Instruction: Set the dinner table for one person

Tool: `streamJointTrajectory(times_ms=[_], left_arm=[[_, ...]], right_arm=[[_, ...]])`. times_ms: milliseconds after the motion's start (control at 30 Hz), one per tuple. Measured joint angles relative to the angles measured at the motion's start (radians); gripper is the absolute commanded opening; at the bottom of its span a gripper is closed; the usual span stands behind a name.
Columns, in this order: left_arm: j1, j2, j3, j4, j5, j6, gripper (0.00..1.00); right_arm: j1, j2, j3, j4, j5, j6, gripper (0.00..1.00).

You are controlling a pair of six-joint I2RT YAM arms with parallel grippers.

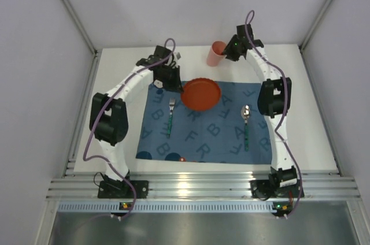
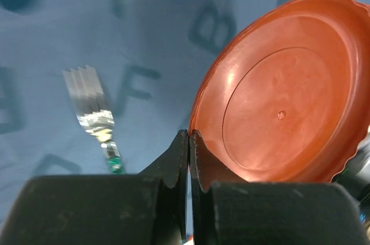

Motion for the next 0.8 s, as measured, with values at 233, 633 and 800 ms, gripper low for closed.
streamJointTrajectory(times_ms=[233, 633, 800], left_arm=[[-0.114, 0.135, -0.001, -0.084, 0.016, 0.084, 0.0], [-0.164, 0.18, -0.009, -0.105, -0.042, 0.134, 0.47], [-0.182, 0.167, -0.063, -0.086, -0.057, 0.121, 0.98]], right_arm=[[-0.023, 0.0, 0.002, -0.093, 0.059, -0.04, 0.0], [-0.023, -0.148, -0.134, -0.15, 0.092, -0.112, 0.0], [-0.023, -0.419, -0.348, -0.18, 0.132, -0.18, 0.0]])
